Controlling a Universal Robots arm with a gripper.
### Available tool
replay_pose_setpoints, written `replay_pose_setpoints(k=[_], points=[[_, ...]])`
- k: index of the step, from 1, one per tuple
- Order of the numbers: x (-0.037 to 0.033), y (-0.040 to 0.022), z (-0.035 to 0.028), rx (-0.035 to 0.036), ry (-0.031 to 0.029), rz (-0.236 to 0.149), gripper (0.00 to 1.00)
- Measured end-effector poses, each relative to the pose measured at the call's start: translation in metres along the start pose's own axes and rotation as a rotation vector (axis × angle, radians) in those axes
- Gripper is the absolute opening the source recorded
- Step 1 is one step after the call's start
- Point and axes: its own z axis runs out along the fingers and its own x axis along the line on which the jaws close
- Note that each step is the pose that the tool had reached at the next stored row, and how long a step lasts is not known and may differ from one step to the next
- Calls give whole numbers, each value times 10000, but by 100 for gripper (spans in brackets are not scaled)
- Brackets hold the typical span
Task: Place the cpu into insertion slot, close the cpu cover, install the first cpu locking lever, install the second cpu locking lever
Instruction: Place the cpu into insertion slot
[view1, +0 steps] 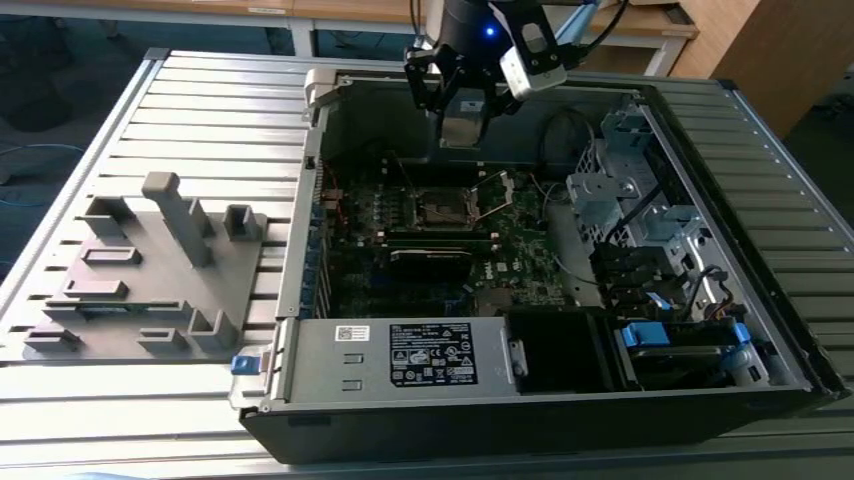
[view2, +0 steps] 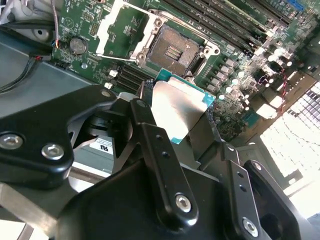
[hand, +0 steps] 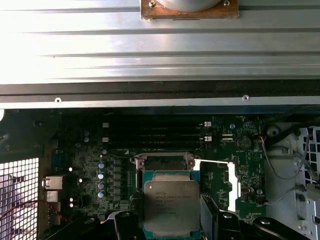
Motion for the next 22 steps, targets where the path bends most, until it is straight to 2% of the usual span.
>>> replay_pose_setpoints(k=[3,13,18,22], points=[[0,0,2,-2,-4,33,54],[-1,-2,28,-33,-159,1766,54],[-1,-2,29,-35,-162,1795,54],[-1,-3,36,-45,-218,2429,54]])
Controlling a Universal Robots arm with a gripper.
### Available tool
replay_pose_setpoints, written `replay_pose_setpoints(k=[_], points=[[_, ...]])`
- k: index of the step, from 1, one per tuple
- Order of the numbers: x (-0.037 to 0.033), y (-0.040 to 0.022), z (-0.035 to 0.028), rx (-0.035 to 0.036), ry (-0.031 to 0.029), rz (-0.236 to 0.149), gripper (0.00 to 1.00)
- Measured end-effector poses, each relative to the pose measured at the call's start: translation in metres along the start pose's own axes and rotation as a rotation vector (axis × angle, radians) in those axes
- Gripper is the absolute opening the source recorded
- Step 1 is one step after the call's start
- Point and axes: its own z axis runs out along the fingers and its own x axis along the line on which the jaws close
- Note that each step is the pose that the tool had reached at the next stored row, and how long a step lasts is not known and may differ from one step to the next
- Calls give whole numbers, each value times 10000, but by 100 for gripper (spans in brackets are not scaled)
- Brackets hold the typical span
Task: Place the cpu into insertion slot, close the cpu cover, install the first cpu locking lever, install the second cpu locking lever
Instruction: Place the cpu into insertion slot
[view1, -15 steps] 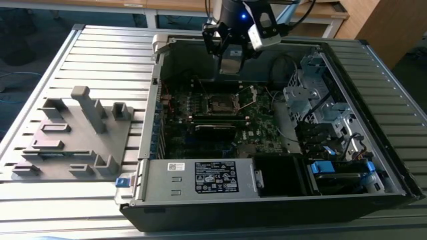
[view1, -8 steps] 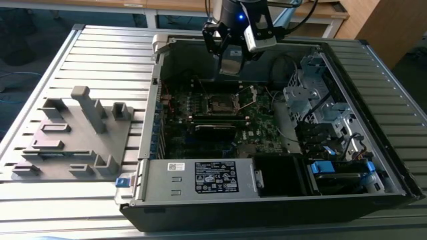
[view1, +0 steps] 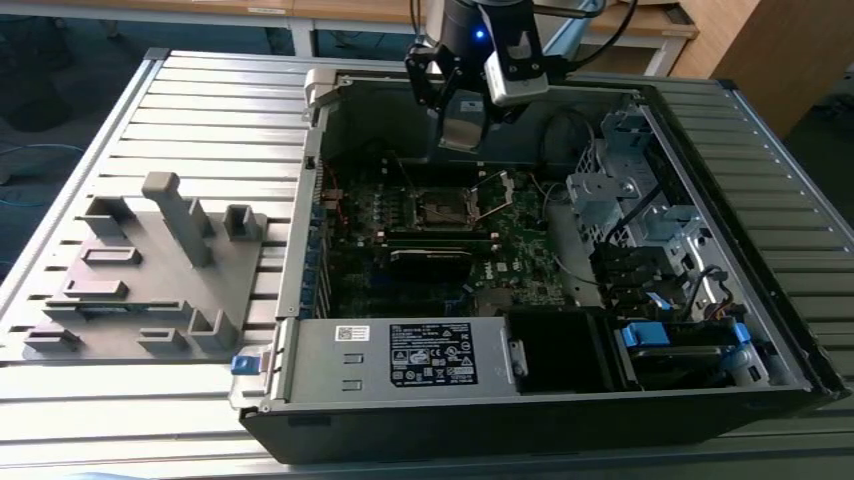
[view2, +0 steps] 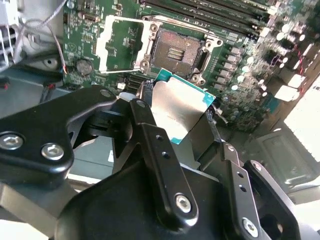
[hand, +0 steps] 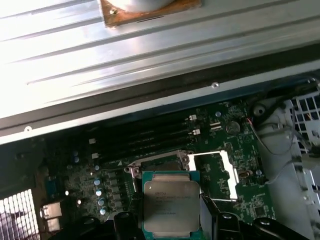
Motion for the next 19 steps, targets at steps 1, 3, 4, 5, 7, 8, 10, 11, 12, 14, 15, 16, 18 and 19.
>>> replay_pose_setpoints(k=[1,3,4,5,7,8,10,11,12,14,15,16,18,19], points=[[0,0,2,-4,-16,178,54],[0,-1,7,-10,-48,536,54],[0,-1,8,-12,-65,717,54],[0,-1,8,-14,-74,822,54],[0,-1,8,-15,-74,826,54],[0,-1,8,-15,-75,827,54],[0,-1,8,-15,-75,828,54],[0,-1,8,-15,-75,828,54],[0,-1,8,-15,-74,828,54],[0,-1,8,-15,-74,828,54],[0,-1,8,-15,-75,828,54],[0,-1,8,-15,-74,828,54],[0,-1,8,-15,-75,832,54],[0,-1,8,-15,-80,876,54]])
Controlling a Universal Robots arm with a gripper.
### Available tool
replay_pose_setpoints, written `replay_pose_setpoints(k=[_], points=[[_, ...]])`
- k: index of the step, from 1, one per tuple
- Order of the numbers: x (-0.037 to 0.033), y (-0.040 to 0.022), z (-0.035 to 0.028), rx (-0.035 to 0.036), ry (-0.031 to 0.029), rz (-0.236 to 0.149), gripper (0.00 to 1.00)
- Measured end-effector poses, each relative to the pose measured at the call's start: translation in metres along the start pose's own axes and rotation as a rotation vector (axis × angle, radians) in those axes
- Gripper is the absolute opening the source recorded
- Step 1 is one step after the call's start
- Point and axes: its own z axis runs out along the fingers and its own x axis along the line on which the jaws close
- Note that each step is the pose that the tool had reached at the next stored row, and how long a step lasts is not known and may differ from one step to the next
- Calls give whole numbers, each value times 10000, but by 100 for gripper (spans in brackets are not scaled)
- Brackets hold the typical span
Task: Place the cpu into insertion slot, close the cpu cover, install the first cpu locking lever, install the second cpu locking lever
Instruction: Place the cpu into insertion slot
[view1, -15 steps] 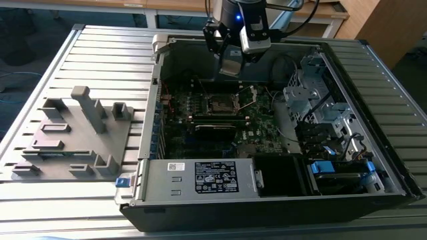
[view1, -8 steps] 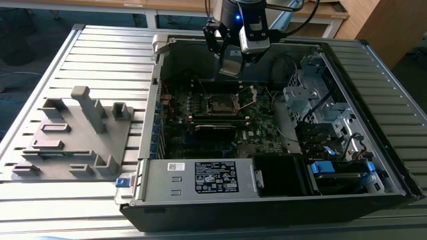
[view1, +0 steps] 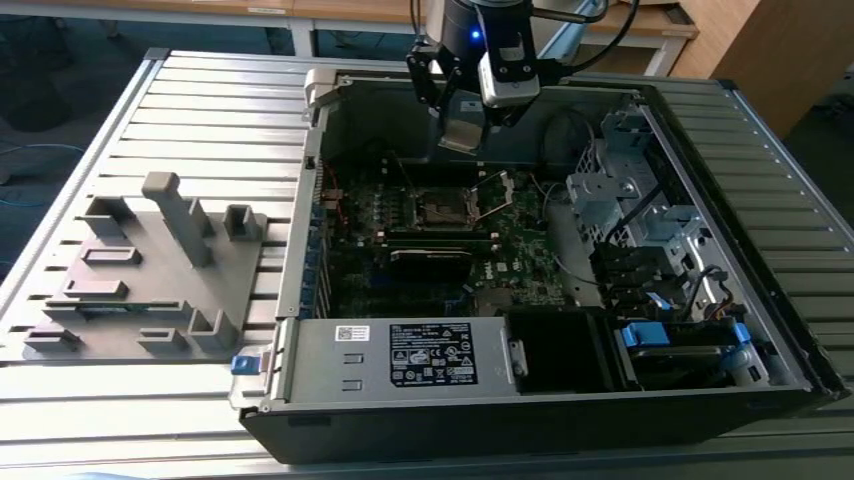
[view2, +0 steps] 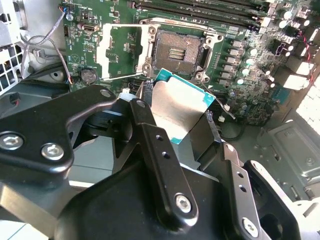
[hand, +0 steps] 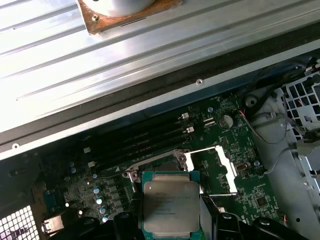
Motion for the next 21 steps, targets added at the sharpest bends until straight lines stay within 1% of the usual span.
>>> replay_pose_setpoints(k=[4,14,15,21], points=[[0,0,4,-12,-57,639,54],[0,0,4,-13,-63,699,54],[0,-1,5,-14,-72,811,54],[0,-1,17,-34,-169,1896,54]])
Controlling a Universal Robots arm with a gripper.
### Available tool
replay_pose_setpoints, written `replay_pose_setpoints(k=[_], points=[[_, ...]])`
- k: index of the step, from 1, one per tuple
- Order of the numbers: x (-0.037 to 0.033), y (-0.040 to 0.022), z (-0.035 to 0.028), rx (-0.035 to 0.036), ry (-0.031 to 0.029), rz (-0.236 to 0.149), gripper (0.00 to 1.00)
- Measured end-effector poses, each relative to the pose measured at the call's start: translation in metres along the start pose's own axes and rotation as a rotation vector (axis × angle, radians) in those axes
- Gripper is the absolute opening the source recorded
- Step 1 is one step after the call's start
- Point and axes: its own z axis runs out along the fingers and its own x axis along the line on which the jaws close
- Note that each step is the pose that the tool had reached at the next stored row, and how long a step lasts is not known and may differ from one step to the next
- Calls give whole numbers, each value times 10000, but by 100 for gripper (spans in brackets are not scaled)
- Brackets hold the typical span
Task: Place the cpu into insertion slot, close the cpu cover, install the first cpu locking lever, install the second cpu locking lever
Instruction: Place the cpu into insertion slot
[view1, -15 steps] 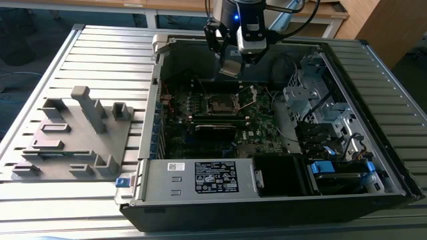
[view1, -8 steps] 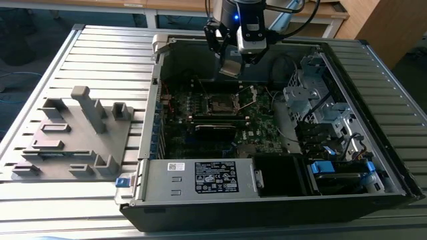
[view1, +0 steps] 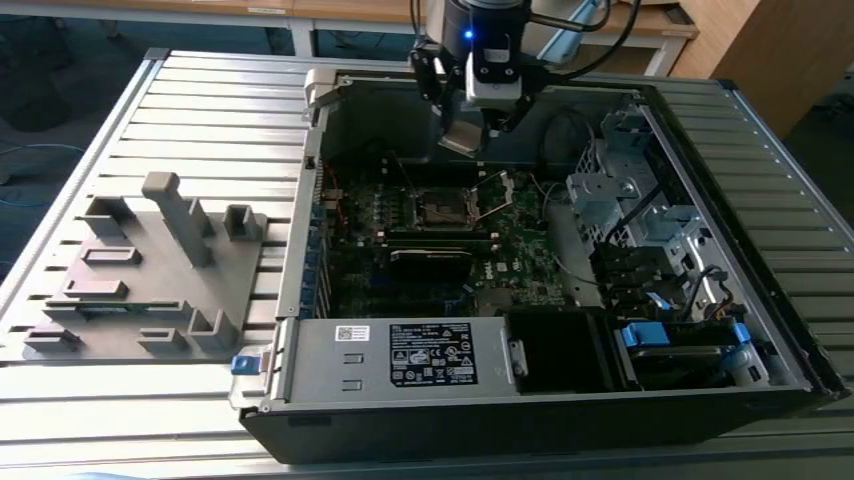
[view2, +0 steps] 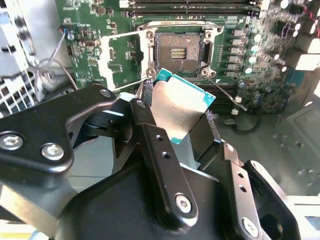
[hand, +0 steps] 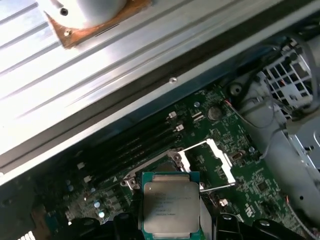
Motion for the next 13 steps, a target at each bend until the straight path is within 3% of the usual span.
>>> replay_pose_setpoints(k=[6,13], points=[[0,-1,10,-19,-93,1038,54],[0,-1,10,-20,-96,1065,54]])
